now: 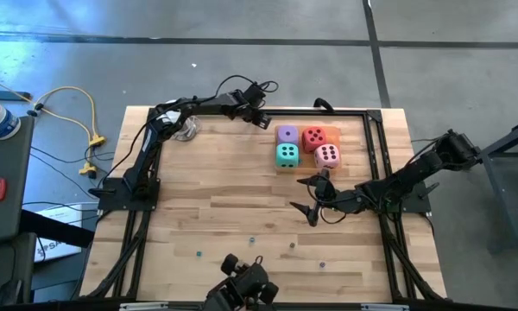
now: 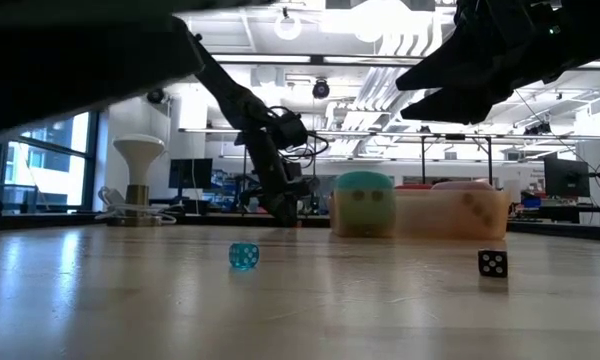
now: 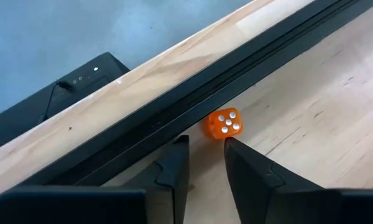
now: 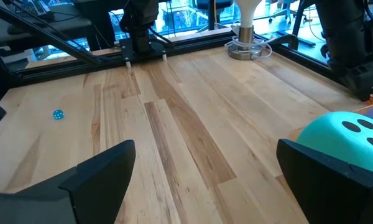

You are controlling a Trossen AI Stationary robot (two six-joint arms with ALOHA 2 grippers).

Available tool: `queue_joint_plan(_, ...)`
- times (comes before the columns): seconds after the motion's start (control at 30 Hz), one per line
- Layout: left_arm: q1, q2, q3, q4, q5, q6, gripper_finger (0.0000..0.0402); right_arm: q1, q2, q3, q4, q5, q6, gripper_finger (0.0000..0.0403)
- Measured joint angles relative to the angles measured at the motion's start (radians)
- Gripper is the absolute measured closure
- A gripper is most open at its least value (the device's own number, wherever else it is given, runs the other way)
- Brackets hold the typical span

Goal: Pick & Place Dice
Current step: Put the small orange die into the the orange bin

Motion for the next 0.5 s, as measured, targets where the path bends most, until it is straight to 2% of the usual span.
queue_joint_plan(0.27,-0.054,-0.025,0.005,-0.01,-0.065,0.052,0.0308,0.0,0.0,0.0,-0.007,0.0,0.004,0.002)
queue_joint_plan(0.5,-0.073,-0.026,0.018,-0.014,-0.075,0.049,0.0308,0.0,0.0,0.0,-0.014,-0.003,0.027,0.002)
